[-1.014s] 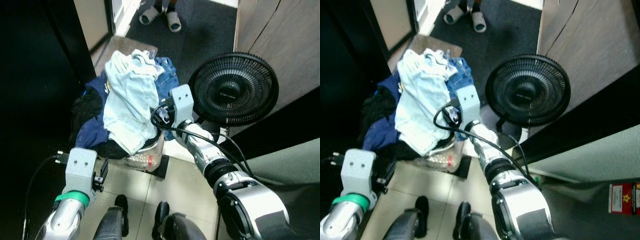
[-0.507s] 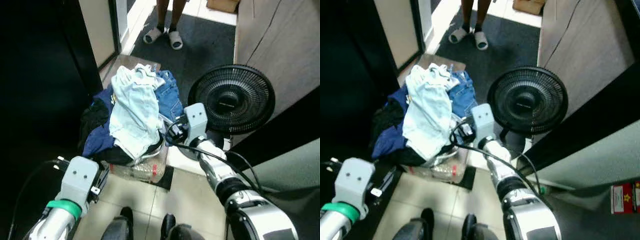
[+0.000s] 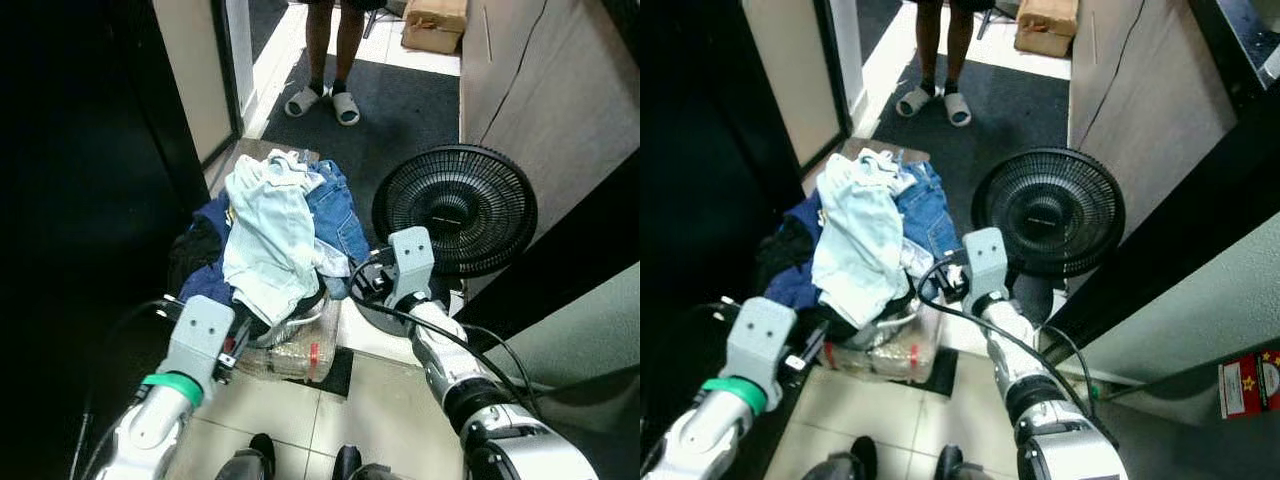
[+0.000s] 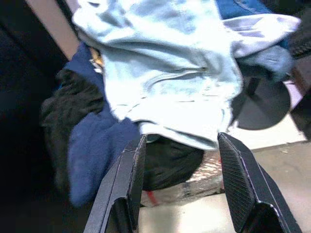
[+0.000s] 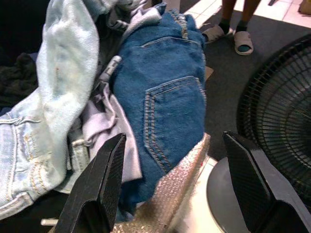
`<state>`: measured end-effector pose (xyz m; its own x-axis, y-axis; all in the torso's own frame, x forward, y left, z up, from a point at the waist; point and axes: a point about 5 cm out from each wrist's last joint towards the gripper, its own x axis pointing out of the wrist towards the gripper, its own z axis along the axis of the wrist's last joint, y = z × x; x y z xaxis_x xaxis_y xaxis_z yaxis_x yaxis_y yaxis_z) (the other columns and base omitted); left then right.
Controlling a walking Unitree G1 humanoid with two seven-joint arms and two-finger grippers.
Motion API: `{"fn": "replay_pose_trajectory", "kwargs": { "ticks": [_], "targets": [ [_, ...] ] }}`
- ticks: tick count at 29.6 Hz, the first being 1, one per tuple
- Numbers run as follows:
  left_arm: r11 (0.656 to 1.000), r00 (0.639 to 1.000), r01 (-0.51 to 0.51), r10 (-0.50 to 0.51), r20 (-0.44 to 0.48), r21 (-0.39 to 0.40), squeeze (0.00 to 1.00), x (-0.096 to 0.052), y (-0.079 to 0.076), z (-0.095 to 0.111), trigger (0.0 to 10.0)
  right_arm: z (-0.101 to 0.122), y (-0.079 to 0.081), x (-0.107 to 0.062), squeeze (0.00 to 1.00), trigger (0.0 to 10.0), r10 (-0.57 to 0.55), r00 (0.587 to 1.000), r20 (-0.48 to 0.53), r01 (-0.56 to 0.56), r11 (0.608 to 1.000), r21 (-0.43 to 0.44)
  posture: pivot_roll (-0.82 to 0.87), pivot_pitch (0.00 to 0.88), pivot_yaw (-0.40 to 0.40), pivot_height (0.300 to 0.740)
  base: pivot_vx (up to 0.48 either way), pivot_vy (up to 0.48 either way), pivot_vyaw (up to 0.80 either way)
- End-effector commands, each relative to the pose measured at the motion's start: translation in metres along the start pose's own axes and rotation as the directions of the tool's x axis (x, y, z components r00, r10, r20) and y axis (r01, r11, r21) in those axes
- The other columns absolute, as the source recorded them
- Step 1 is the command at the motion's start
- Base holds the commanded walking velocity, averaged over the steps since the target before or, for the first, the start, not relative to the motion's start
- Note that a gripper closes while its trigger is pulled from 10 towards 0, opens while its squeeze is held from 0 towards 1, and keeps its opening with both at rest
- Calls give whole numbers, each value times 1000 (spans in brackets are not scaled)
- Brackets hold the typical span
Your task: Clothes washing
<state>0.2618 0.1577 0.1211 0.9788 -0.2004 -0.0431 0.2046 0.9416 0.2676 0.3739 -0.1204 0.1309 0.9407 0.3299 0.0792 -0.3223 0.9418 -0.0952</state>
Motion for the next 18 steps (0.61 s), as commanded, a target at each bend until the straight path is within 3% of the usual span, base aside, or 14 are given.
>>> {"fn": "replay_pose_trajectory", "kwargs": {
  "ticks": [1,9,10,14,15,18],
  "targets": [
    [1000,999,10,-10,-37,2,0,-3,-5,-10,10000,-7,-2,-6,0,10000,-16,1000,-11,16,1000,12,113,170,20,740,0,0,0],
    [995,995,-86,84,-48,-42,0,15,-8,-20,10000,-3,-1,-4,0,10000,-29,1000,8,28,999,32,107,186,-5,740,0,0,0],
    [992,992,-122,120,-47,-45,0,26,-2,-19,10000,1,5,1,0,10000,-4,1000,10,4,999,34,109,211,-20,740,0,0,0],
    [989,989,-143,141,-44,-42,0,32,3,-17,10000,4,9,5,0,10000,14,1000,13,-15,999,34,113,223,-25,740,0,0,0],
    [984,984,-177,176,-37,-34,0,36,16,-14,10000,8,16,8,0,10000,35,999,18,-35,999,33,128,257,-42,740,0,0,0],
    [979,979,-205,204,-25,-22,0,38,27,-10,10000,10,20,11,0,10000,50,999,22,-51,998,34,133,277,-48,740,0,0,0]
  ]
}}
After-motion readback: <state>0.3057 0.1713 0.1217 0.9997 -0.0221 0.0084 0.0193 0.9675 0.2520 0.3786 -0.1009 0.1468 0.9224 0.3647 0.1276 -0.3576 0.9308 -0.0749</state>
